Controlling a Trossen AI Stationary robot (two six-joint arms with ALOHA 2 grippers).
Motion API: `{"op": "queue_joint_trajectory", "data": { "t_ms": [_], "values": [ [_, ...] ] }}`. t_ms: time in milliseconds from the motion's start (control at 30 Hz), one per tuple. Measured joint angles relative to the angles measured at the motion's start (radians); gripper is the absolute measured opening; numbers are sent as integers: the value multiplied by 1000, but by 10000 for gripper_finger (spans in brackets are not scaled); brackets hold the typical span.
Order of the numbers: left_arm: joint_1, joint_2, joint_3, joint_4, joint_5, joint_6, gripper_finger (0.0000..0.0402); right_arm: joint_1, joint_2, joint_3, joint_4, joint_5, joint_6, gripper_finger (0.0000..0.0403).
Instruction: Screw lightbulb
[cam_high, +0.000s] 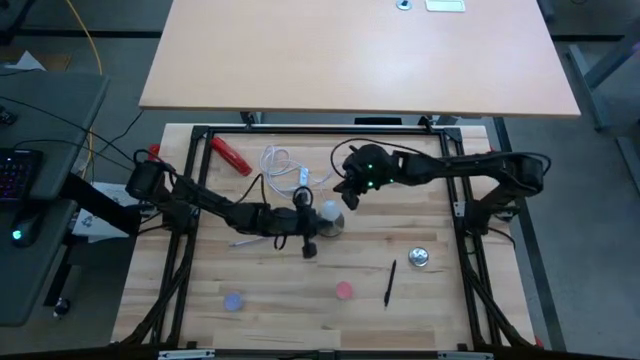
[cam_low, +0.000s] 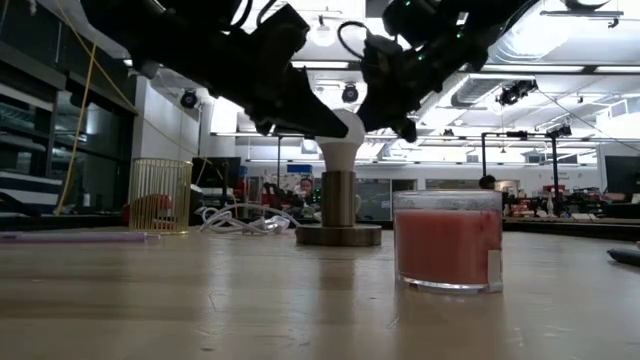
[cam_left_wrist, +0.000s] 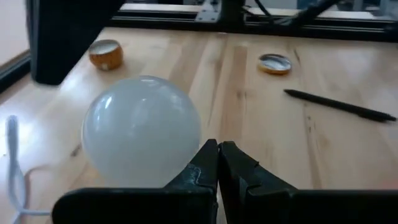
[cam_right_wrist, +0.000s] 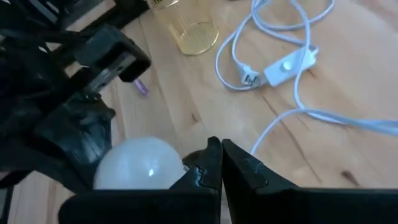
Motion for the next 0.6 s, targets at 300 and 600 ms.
{"op": "queue_joint_trajectory", "data": {
  "t_ms": [300,600],
  "values": [
    [0,0,0,-19,41,-16,0,4,61,0,72,-65,4,0],
    [11,0,0,-50,30,-16,0,17,62,0,86,-96,23,0]
  ]
}}
